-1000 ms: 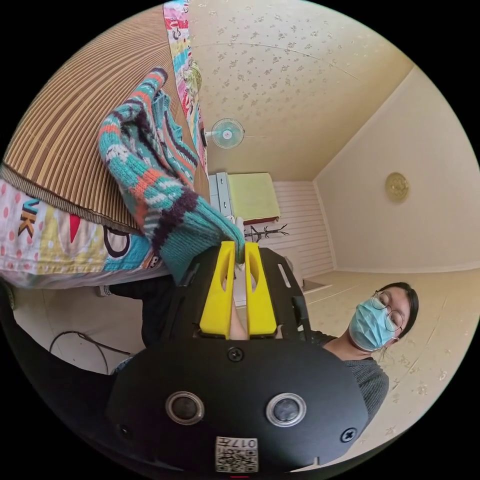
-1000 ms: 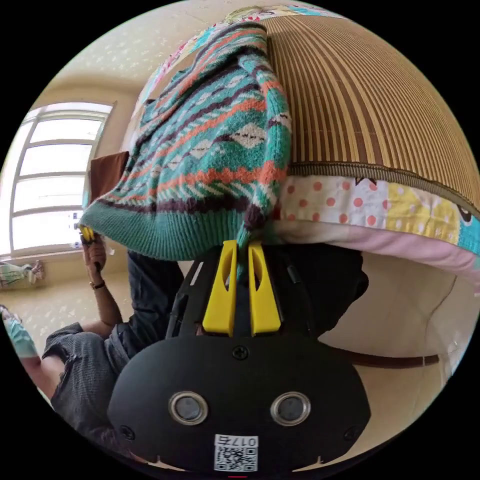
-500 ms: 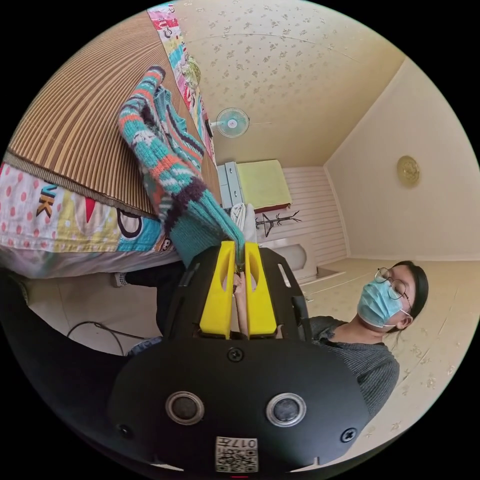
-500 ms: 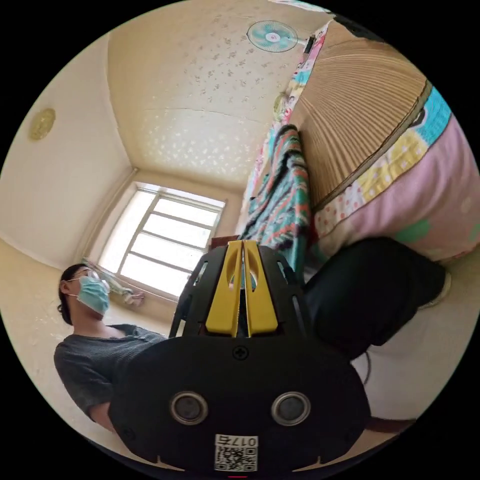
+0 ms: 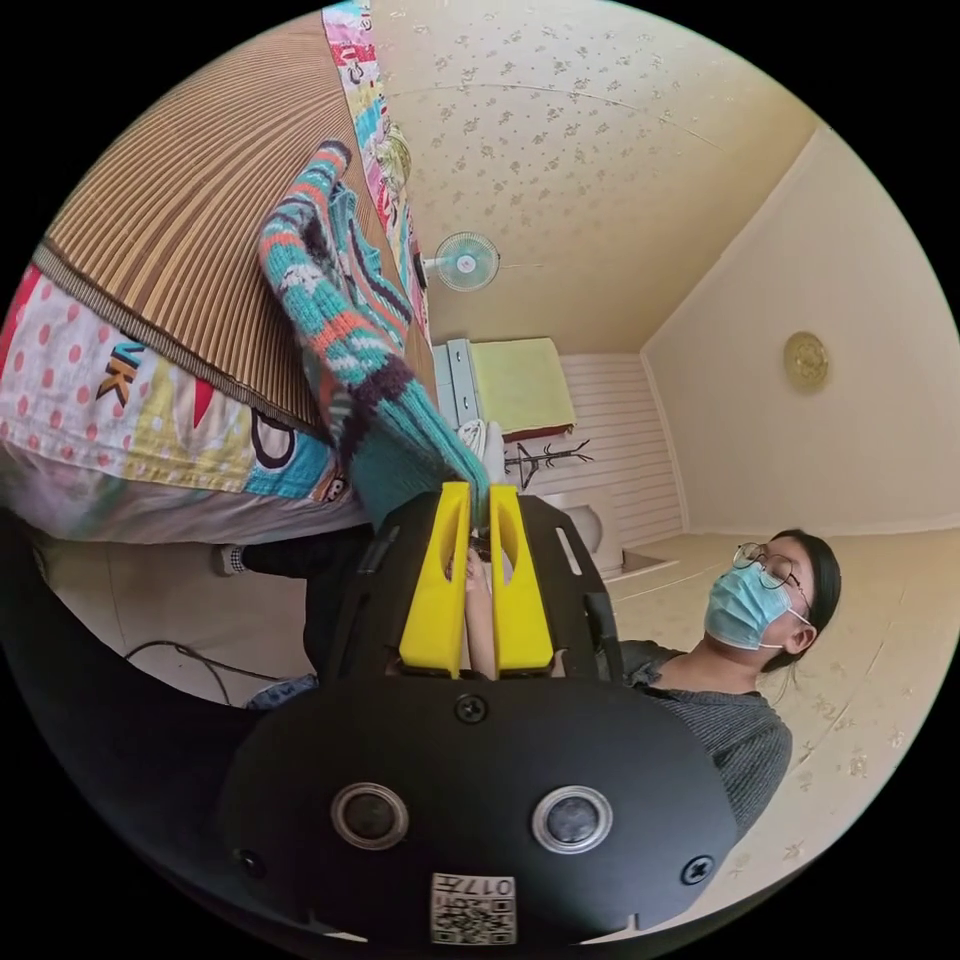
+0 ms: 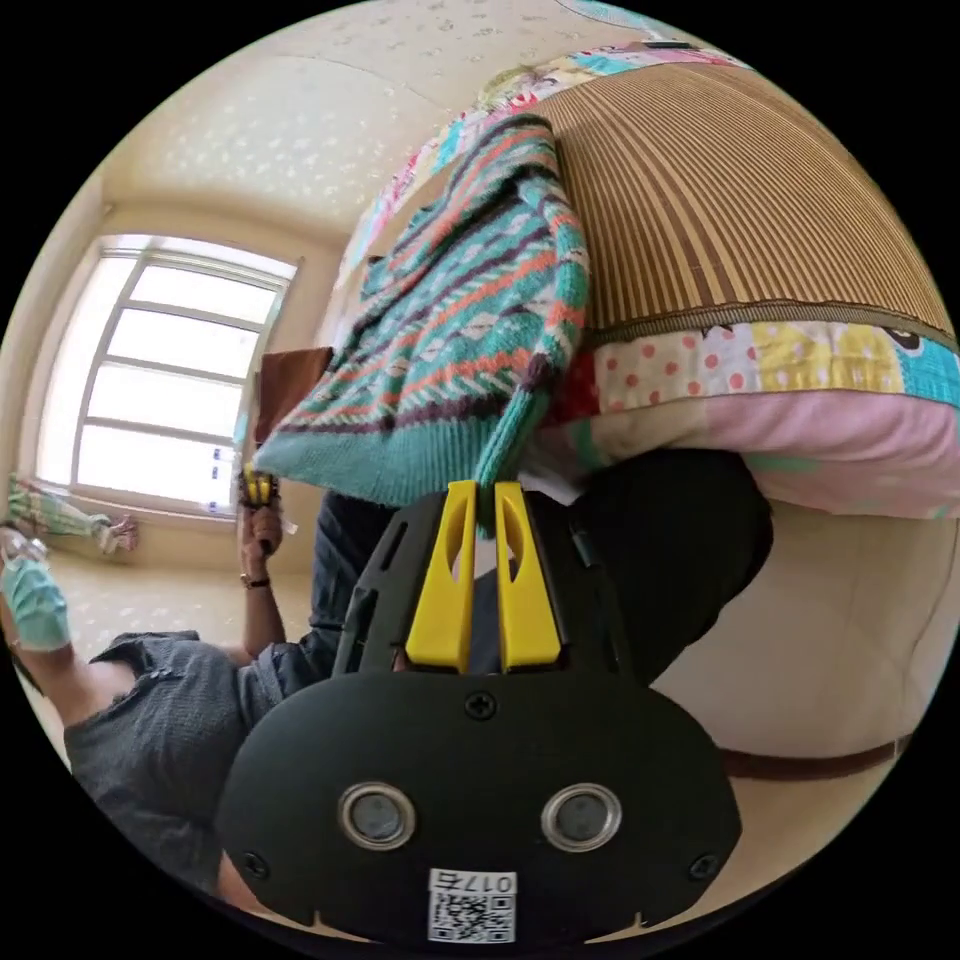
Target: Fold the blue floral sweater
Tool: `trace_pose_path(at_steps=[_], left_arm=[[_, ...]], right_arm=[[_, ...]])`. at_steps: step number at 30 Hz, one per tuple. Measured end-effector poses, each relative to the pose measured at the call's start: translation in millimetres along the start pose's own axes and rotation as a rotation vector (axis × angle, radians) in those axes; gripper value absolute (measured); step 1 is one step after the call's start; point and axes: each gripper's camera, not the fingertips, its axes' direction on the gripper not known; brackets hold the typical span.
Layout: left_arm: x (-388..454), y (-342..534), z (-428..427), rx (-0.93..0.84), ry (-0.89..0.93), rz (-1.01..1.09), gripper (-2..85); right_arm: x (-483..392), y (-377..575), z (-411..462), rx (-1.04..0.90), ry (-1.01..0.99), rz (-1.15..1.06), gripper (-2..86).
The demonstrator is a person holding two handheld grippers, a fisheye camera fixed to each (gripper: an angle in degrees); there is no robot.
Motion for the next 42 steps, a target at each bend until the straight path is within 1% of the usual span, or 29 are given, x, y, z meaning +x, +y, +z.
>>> trace_pose_path(at_steps=[1, 2, 3, 4, 6, 8, 10, 12, 13, 14, 15, 16, 20, 22, 23, 24, 25, 28, 30, 31, 32, 33, 34, 35, 36, 38, 39, 41, 42], left_arm=[[2, 2, -2, 0.004, 0.002, 0.008, 4.0], [7, 5, -6, 0.008, 0.009, 0.032, 4.0], [14, 9, -9, 0.007, 0.036, 0.064, 4.0], [17, 11, -11, 0.006, 0.059, 0.082, 4.0], [34, 21, -21, 0.033, 0.190, 0.167, 4.0], [49, 28, -29, 0.052, 0.249, 0.237, 4.0], [62, 33, -34, 0.087, 0.248, 0.299, 4.0], [62, 29, -33, 0.164, 0.190, 0.299, 4.0], [59, 26, -32, 0.184, 0.161, 0.292, 4.0], [51, 16, -26, 0.222, 0.084, 0.269, 4.0], [43, 4, -18, 0.257, 0.005, 0.250, 3.9], [39, -4, -14, 0.275, -0.029, 0.250, 3.9], [13, -74, 10, 0.447, -0.130, 0.219, 3.8], [2, -111, 26, 0.486, -0.247, 0.207, 3.8], [-6, -133, 38, 0.515, -0.331, 0.198, 3.7], [-17, -153, 50, 0.534, -0.377, 0.177, 3.7], [-23, -162, 56, 0.542, -0.395, 0.174, 3.7], [-41, -191, 91, 0.540, -0.633, 0.216, 3.9], [-60, -195, 120, 0.508, -0.816, 0.276, 4.4], [-67, -194, 124, 0.504, -0.836, 0.292, 4.7], [-82, -189, 126, 0.512, -0.833, 0.302, 6.4], [-92, -185, 119, 0.537, -0.783, 0.291, 9.4], [-95, -182, 112, 0.571, -0.763, 0.272, 11.4], [-100, -173, 97, 0.661, -0.732, 0.233, 15.3], [-105, -166, 84, 0.710, -0.666, 0.236, 15.8], [-114, -165, 72, 0.686, -0.553, 0.223, 16.4], [-113, -163, 67, 0.650, -0.526, 0.206, 16.7], [-95, -147, 61, 0.620, -0.566, 0.232, 16.8], [-77, -125, 56, 0.636, -0.642, 0.263, 16.9]], right_arm=[[3, 9, -24, 0.101, -0.159, -0.039, 3.6], [5, 15, -37, 0.155, -0.240, -0.054, 3.4], [11, 26, -61, 0.253, -0.385, -0.065, 3.2], [13, 37, -80, 0.322, -0.482, -0.067, 3.1], [5, 50, -99, 0.386, -0.568, -0.113, 2.9], [-7, 61, -113, 0.437, -0.665, -0.168, 2.7], [-10, 71, -120, 0.519, -0.834, -0.154, 2.6], [0, 72, -114, 0.579, -0.925, -0.088, 2.5], [8, 68, -109, 0.612, -0.917, -0.058, 2.5], [11, 64, -106, 0.622, -0.888, -0.046, 2.5], [18, 52, -101, 0.628, -0.803, 0.000, 2.4], [22, 37, -97, 0.630, -0.706, 0.043, 2.4], [9, -26, -90, 0.687, -0.524, 0.034, 2.4], [-12, -77, -83, 0.719, -0.314, 0.015, 2.4], [-19, -90, -79, 0.721, -0.257, -0.014, 2.4], [-33, -117, -69, 0.722, -0.122, -0.055, 2.5], [-37, -143, -54, 0.709, -0.027, -0.028, 2.6], [-19, -192, -12, 0.685, 0.062, 0.103, 3.0], [-9, -209, 18, 0.665, 0.149, 0.113, 3.6], [-7, -215, 41, 0.647, 0.239, 0.078, 4.3], [-6, -216, 53, 0.641, 0.280, 0.063, 4.7], [-4, -215, 74, 0.634, 0.332, 0.038, 6.1], [-3, -211, 85, 0.643, 0.335, 0.018, 8.2], [-4, -208, 86, 0.659, 0.319, -0.004, 11.4], [-7, -198, 85, 0.721, 0.293, -0.049, 17.9], [-4, -184, 87, 0.806, 0.311, 0.000, 19.5], [2, -178, 89, 0.828, 0.270, 0.007, 19.4], [10, -179, 94, 0.814, 0.228, 0.028, 19.2], [12, -181, 98, 0.800, 0.222, 0.048, 19.0]])
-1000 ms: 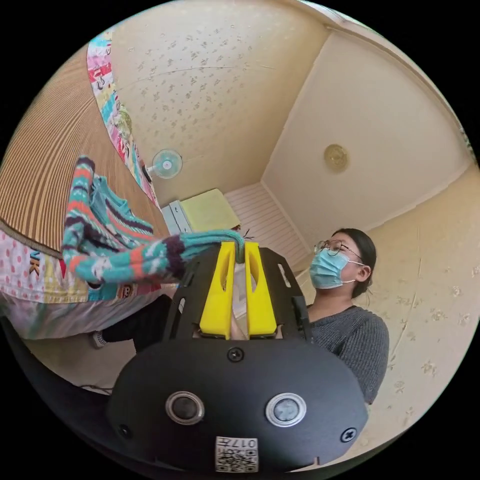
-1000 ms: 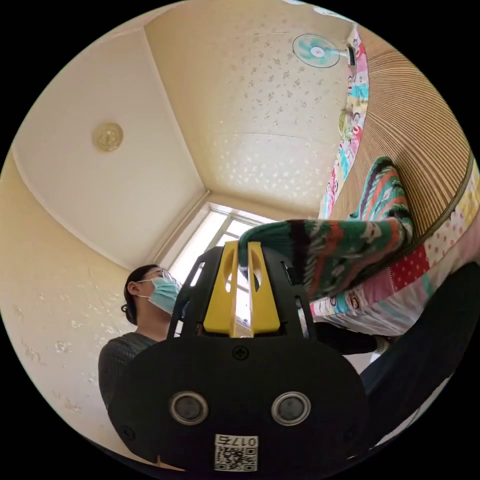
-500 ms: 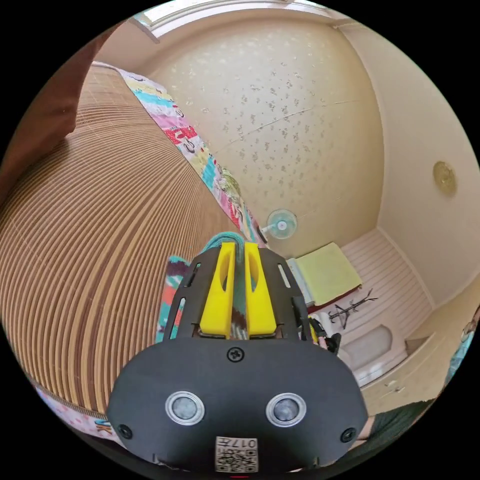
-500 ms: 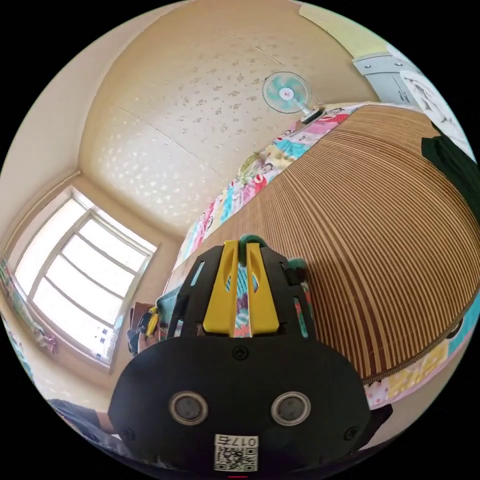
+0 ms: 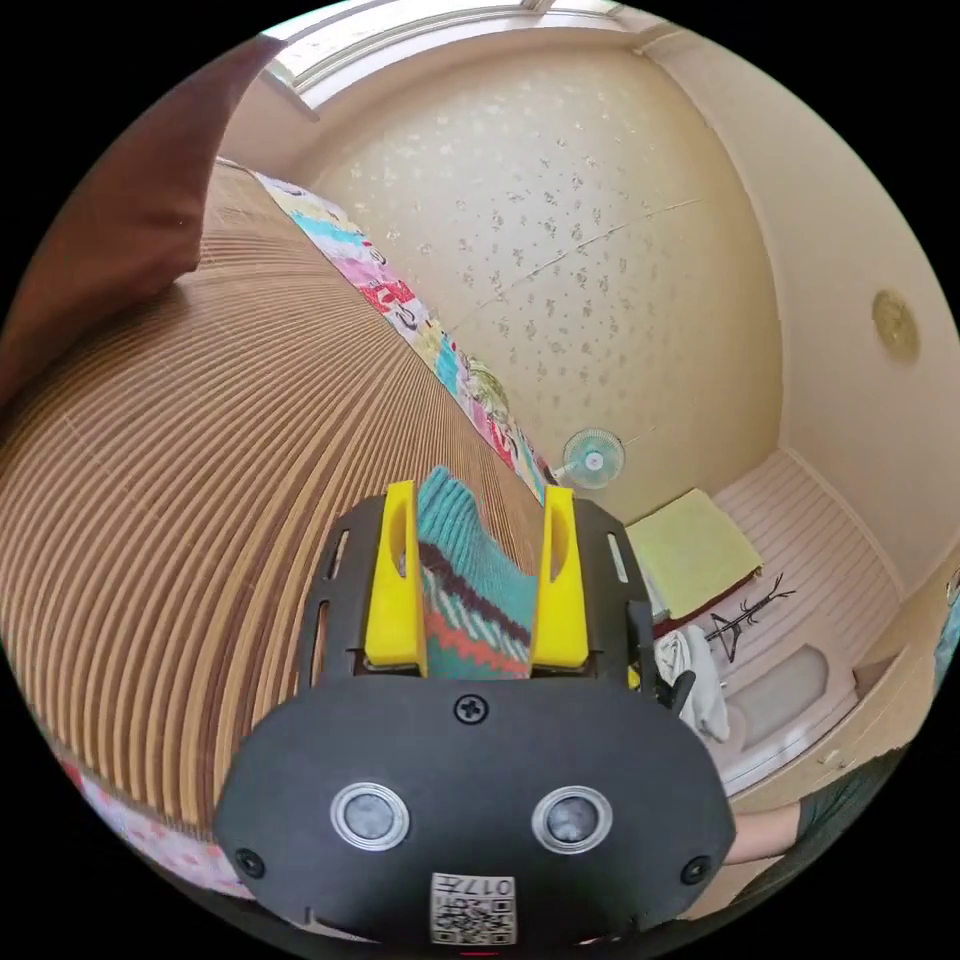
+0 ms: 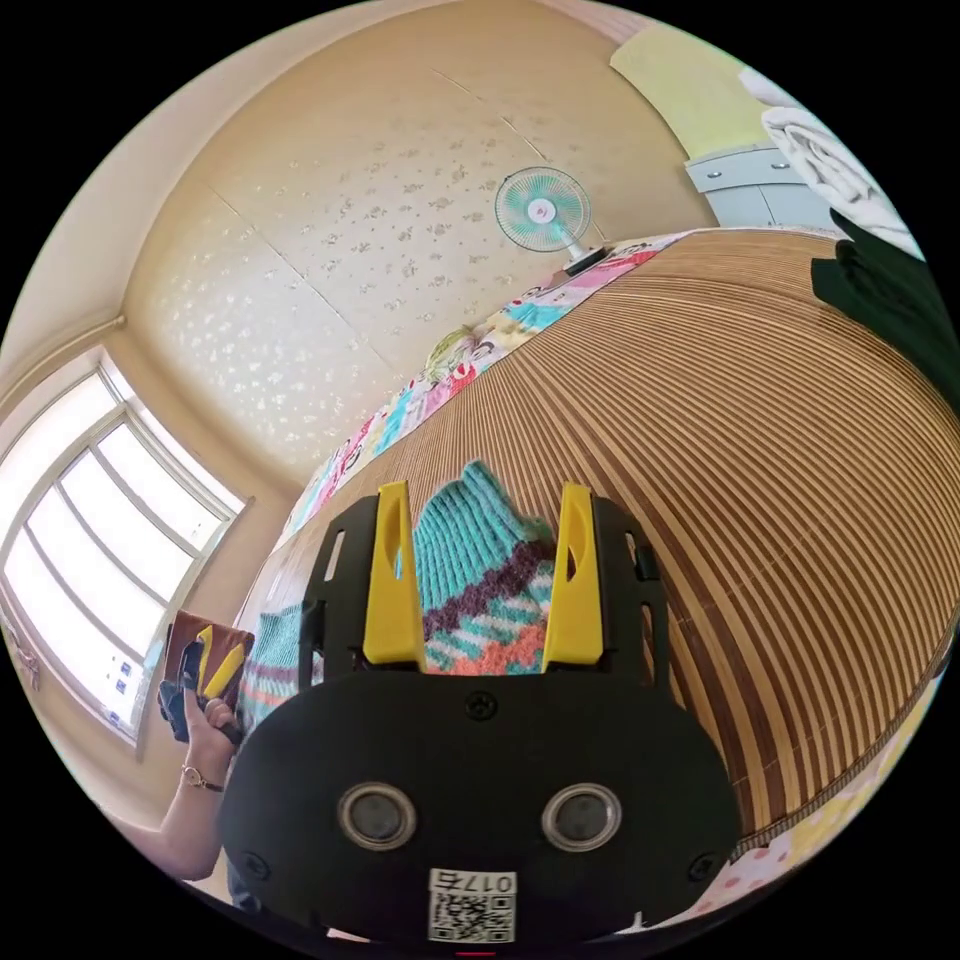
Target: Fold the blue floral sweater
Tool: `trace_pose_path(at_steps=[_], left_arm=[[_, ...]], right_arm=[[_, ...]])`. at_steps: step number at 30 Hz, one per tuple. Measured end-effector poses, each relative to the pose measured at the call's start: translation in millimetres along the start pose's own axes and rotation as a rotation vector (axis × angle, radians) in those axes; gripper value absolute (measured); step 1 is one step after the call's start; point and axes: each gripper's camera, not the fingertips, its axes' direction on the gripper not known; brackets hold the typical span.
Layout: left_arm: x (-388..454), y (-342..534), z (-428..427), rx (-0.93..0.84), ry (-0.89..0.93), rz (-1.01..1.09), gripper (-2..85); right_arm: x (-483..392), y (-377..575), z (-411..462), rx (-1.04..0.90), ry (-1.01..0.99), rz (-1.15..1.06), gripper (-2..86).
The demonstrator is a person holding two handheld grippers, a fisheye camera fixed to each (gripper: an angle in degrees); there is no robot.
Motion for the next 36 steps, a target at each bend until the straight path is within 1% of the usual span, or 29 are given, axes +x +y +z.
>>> trace_pose_path(at_steps=[1, 2, 3, 4, 6, 9, 11, 12, 14, 16, 17, 19, 20, 22, 24, 25, 26, 27, 28, 31, 33, 34, 36], left_arm=[[7, 7, -17, 0.041, -0.054, 0.015, 17.0], [18, 26, -53, 0.138, -0.143, 0.041, 17.2], [25, 44, -82, 0.184, -0.180, 0.069, 17.4], [26, 51, -93, 0.180, -0.186, 0.073, 17.5], [15, 78, -116, 0.074, -0.205, 0.013, 19.3], [-10, 108, -117, -0.065, -0.248, -0.092, 21.1], [-24, 118, -118, -0.068, -0.218, -0.142, 21.0], [-28, 120, -116, -0.055, -0.205, -0.134, 20.7], [-38, 118, -104, -0.108, -0.237, -0.177, 20.5], [-42, 115, -99, -0.112, -0.239, -0.194, 19.8], [-43, 113, -97, -0.125, -0.213, -0.201, 18.8], [-47, 114, -85, -0.194, -0.178, -0.235, 16.9], [-48, 118, -79, -0.212, -0.175, -0.256, 16.3], [-45, 124, -73, -0.208, -0.152, -0.252, 15.0], [-49, 128, -69, -0.192, -0.159, -0.297, 11.8], [-50, 128, -70, -0.177, -0.159, -0.309, 10.3], [-52, 127, -74, -0.146, -0.121, -0.317, 8.4], [-49, 123, -75, -0.122, -0.048, -0.315, 7.8], [-45, 120, -76, -0.110, -0.019, -0.307, 7.7], [15, 99, -67, -0.076, 0.093, -0.126, 7.0], [85, 85, -40, -0.094, 0.206, 0.043, 6.6], [104, 84, -31, -0.106, 0.233, 0.085, 6.6], [179, 95, 11, -0.163, 0.318, 0.245, 6.5]], right_arm=[[-2, 2, 5, -0.018, 0.004, -0.002, 18.8], [-4, 3, 7, -0.026, 0.006, -0.009, 18.9], [-10, 5, 12, -0.041, 0.011, -0.032, 19.2], [-18, 8, 17, -0.052, 0.027, -0.061, 19.5], [-32, 10, 28, -0.102, 0.053, -0.122, 19.7], [-55, 17, 42, -0.146, 0.126, -0.196, 19.2], [-68, 22, 44, -0.148, 0.164, -0.235, 18.3], [-79, 26, 40, -0.135, 0.180, -0.267, 17.8], [-97, 35, 24, -0.091, 0.168, -0.326, 18.3], [-119, 52, -4, -0.068, 0.086, -0.371, 18.2], [-123, 58, -11, -0.072, 0.059, -0.384, 18.1], [-135, 86, -41, -0.077, -0.016, -0.462, 16.5], [-137, 94, -47, -0.076, -0.011, -0.481, 16.1], [-134, 127, -59, -0.097, 0.108, -0.541, 15.1], [-119, 145, -56, -0.133, 0.228, -0.534, 15.0], [-102, 153, -48, -0.186, 0.288, -0.504, 14.8], [-92, 156, -42, -0.227, 0.308, -0.480, 14.6], [-74, 162, -30, -0.301, 0.286, -0.449, 14.3], [-62, 167, -36, -0.248, 0.229, -0.429, 14.0], [-48, 178, -41, -0.176, 0.190, -0.441, 13.7], [-45, 177, -40, -0.181, 0.197, -0.446, 13.6], [-43, 179, -40, -0.175, 0.203, -0.458, 13.5], [-36, 179, -41, -0.167, 0.194, -0.453, 13.4]])
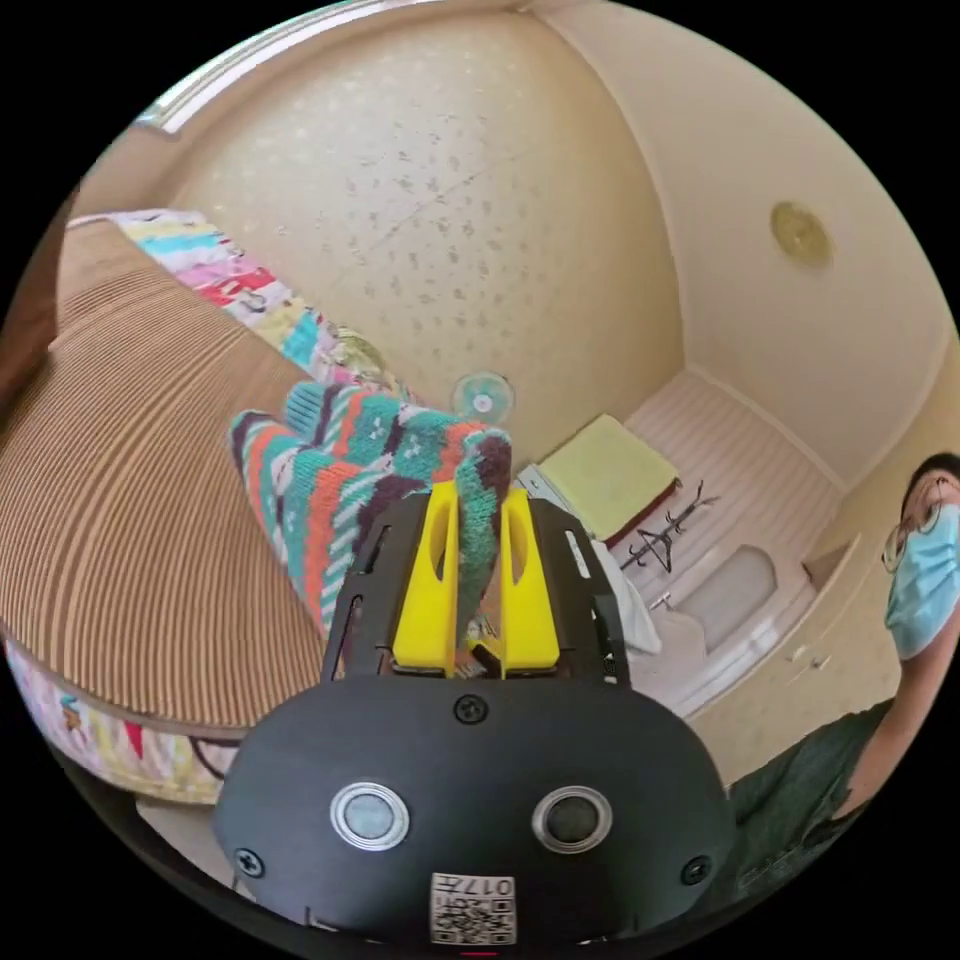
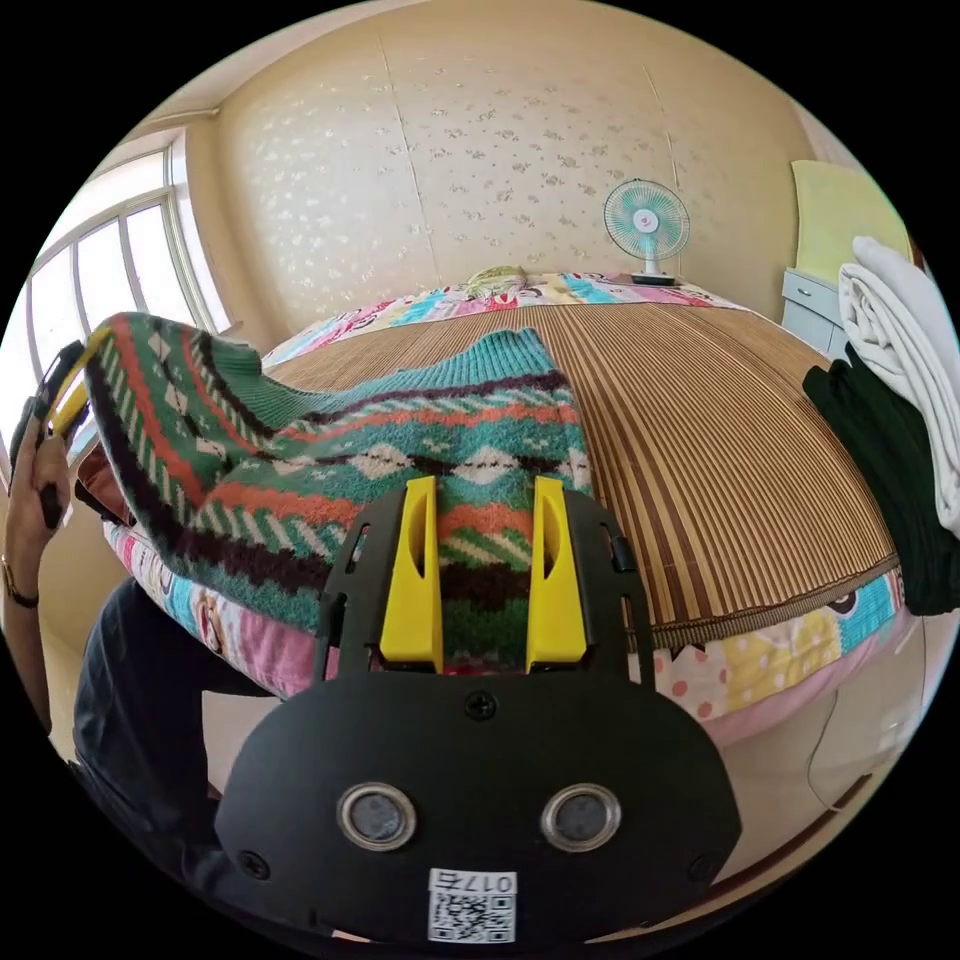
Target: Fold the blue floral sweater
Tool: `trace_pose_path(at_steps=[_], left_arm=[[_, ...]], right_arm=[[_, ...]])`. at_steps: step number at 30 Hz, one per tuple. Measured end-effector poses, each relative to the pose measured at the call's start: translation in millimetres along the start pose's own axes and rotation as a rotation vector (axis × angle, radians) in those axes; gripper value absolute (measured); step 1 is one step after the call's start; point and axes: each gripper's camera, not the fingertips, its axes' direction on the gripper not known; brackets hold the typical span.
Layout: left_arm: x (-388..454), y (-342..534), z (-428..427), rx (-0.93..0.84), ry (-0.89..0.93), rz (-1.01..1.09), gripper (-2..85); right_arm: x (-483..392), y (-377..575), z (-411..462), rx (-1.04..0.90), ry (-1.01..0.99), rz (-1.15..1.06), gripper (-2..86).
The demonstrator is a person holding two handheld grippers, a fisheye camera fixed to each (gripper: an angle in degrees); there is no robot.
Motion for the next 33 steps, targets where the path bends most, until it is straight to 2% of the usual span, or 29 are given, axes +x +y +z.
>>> trace_pose_path(at_steps=[5, 9, 12, 15, 18, 20, 22, 24, 25, 26, 29, 33], left_arm=[[98, 39, 140, -0.200, 0.115, 0.230, 6.5], [108, 110, 239, -0.488, 0.132, 0.218, 7.6], [98, 146, 250, -0.611, 0.178, 0.232, 9.8], [90, 135, 212, -0.582, 0.315, 0.231, 10.5], [74, 106, 167, -0.551, 0.266, 0.225, 12.0], [52, 84, 138, -0.472, 0.169, 0.157, 14.0], [20, 65, 116, -0.392, 0.061, 0.048, 17.6], [-30, 48, 105, -0.346, -0.091, -0.111, 22.5], [-42, 46, 107, -0.351, -0.106, -0.142, 23.6], [-61, 42, 116, -0.377, -0.125, -0.178, 25.2], [-89, 39, 151, -0.492, -0.231, -0.198, 26.8], [-102, 47, 181, -0.571, -0.222, -0.186, 26.1]], right_arm=[[22, 7, -1, 0.007, -0.032, 0.036, 13.4], [40, 13, -3, 0.015, -0.020, 0.048, 13.6], [62, 18, -9, 0.017, -0.032, 0.086, 13.8], [96, 25, -24, -0.007, -0.108, 0.146, 12.0], [146, 43, -63, 0.103, -0.041, 0.371, 13.6], [178, 47, -78, 0.178, -0.188, 0.401, 17.5], [215, 35, -70, 0.140, -0.495, 0.421, 24.3], [232, 20, -56, 0.100, -0.726, 0.395, 27.2], [237, 9, -47, 0.079, -0.794, 0.393, 28.5], [238, 4, -43, 0.061, -0.796, 0.390, 29.0], [216, -33, -25, -0.083, -0.617, 0.259, 30.9], [159, -56, 30, -0.358, -0.247, -0.030, 33.3]])
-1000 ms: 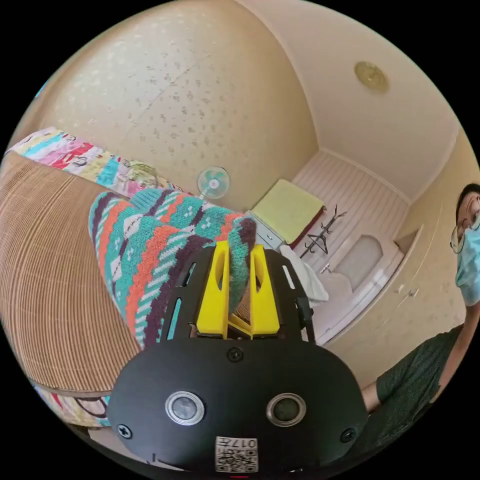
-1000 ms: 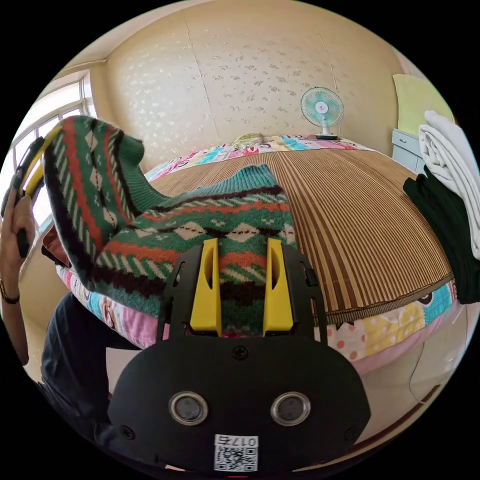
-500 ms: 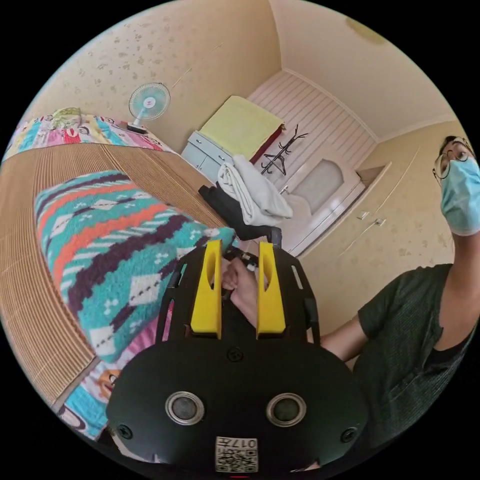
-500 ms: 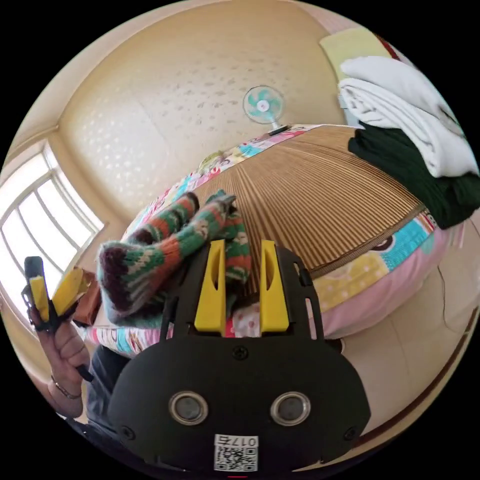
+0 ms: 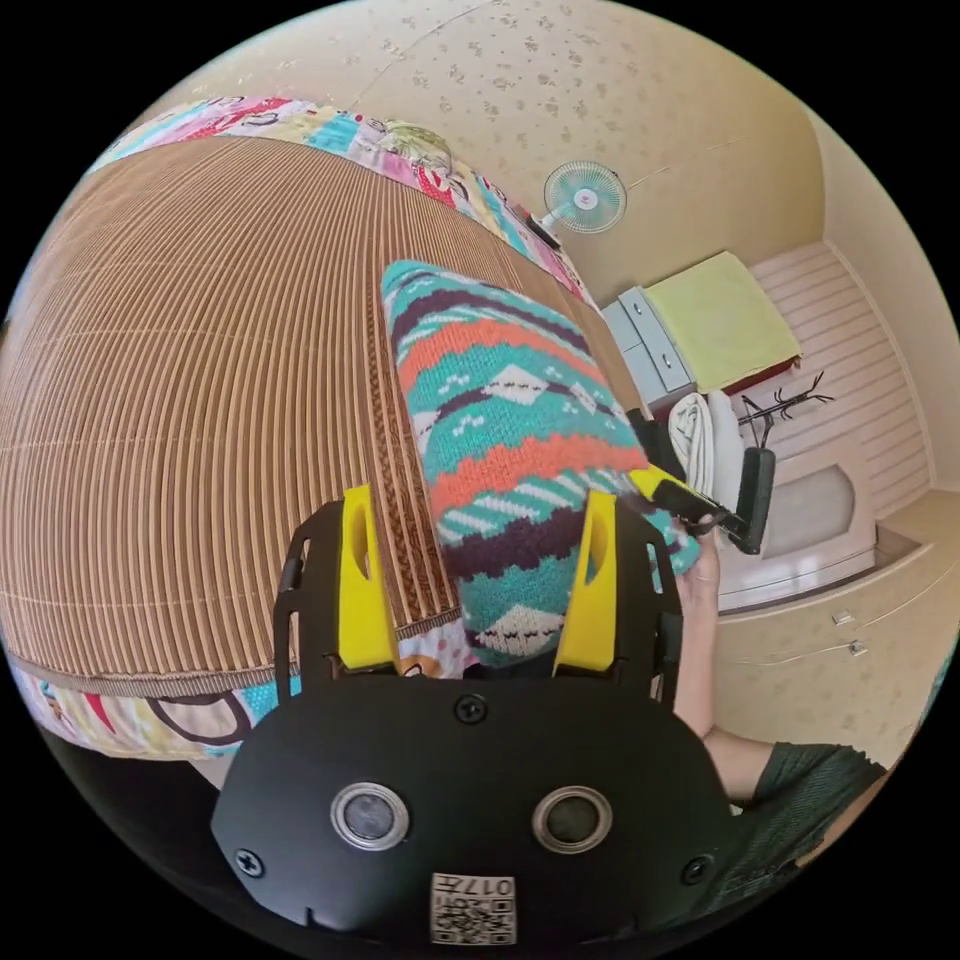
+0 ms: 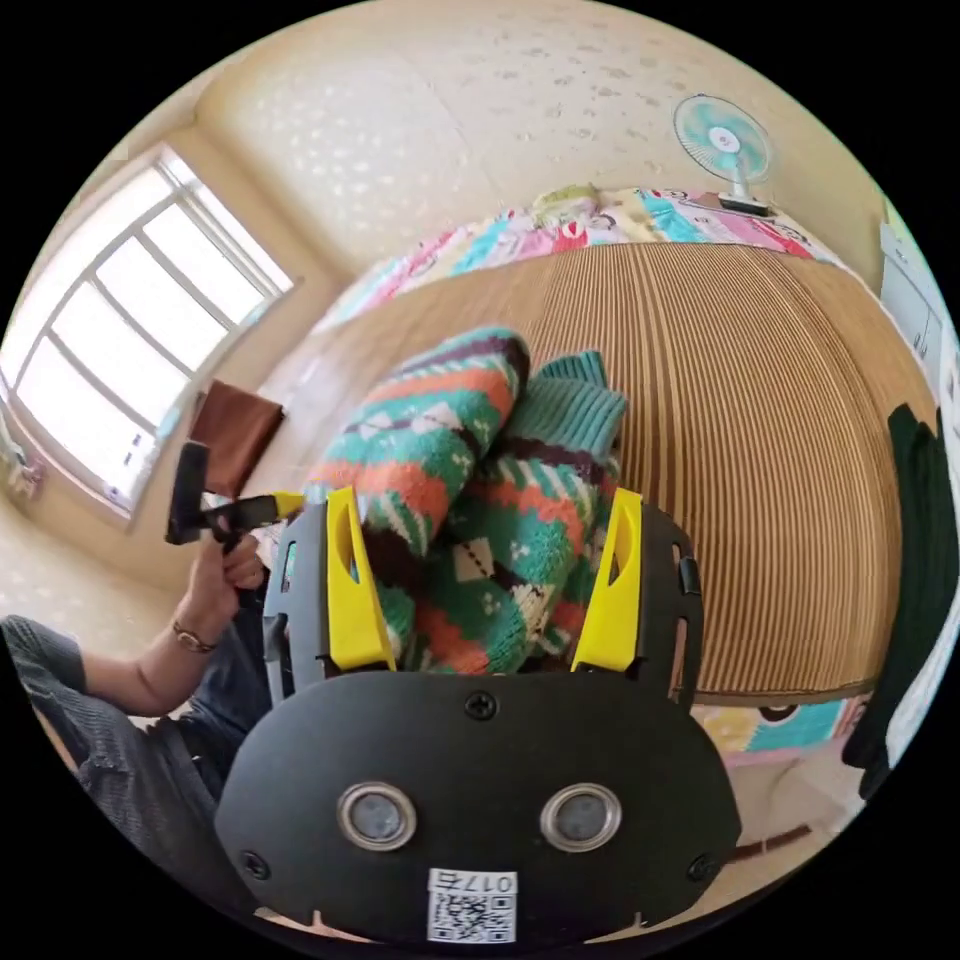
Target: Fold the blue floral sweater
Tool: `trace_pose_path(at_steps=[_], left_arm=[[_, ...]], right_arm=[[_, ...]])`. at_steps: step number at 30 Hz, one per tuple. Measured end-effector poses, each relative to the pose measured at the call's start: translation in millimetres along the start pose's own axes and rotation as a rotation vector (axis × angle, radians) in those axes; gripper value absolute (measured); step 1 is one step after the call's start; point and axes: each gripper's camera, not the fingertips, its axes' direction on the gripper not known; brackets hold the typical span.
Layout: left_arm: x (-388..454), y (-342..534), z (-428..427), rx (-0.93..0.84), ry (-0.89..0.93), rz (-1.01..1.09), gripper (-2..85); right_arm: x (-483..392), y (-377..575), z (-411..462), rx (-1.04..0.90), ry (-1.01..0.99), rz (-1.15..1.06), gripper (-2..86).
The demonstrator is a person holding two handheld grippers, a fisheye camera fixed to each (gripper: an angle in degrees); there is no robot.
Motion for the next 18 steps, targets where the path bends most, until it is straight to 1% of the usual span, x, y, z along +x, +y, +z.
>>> trace_pose_path(at_steps=[1, 2, 3, 4, 5, 6, 8, 9, 10, 12, 14, 16, 18], left_arm=[[-3, -1, 2, -0.006, 0.026, -0.008, 25.8], [-12, -3, 9, -0.043, 0.072, -0.033, 25.5], [-23, -6, 17, -0.086, 0.135, -0.068, 25.5], [-28, -8, 19, -0.086, 0.177, -0.075, 24.9], [-36, -11, 23, -0.111, 0.252, -0.083, 23.7], [-41, -15, 31, -0.145, 0.317, -0.078, 22.8], [-44, -21, 39, -0.189, 0.378, -0.064, 22.1], [-44, -25, 37, -0.197, 0.374, -0.044, 21.8], [-44, -27, 35, -0.196, 0.371, -0.040, 21.7], [-41, -33, 25, -0.205, 0.349, -0.016, 21.0], [-36, -34, 11, -0.191, 0.314, 0.009, 20.6], [-38, -33, -13, -0.154, 0.282, 0.018, 20.4], [-50, -29, -59, -0.089, 0.241, 0.002, 20.3]], right_arm=[[3, -4, 25, -0.125, 0.120, 0.005, 33.9], [9, -4, 35, -0.177, 0.148, 0.024, 34.0], [28, -1, 49, -0.232, 0.087, 0.074, 33.6], [53, 7, 58, -0.252, -0.062, 0.131, 32.8], [66, 12, 64, -0.257, -0.131, 0.156, 32.0], [80, 22, 66, -0.211, -0.160, 0.159, 30.6], [87, 33, 69, -0.192, -0.172, 0.140, 26.7], [89, 38, 75, -0.201, -0.231, 0.119, 23.5], [94, 43, 88, -0.214, -0.357, 0.123, 21.2], [106, 52, 101, -0.188, -0.407, 0.151, 19.2], [106, 54, 108, -0.193, -0.412, 0.142, 17.7], [90, 50, 123, -0.219, -0.407, 0.092, 16.3], [74, 44, 141, -0.241, -0.426, 0.069, 15.7]])
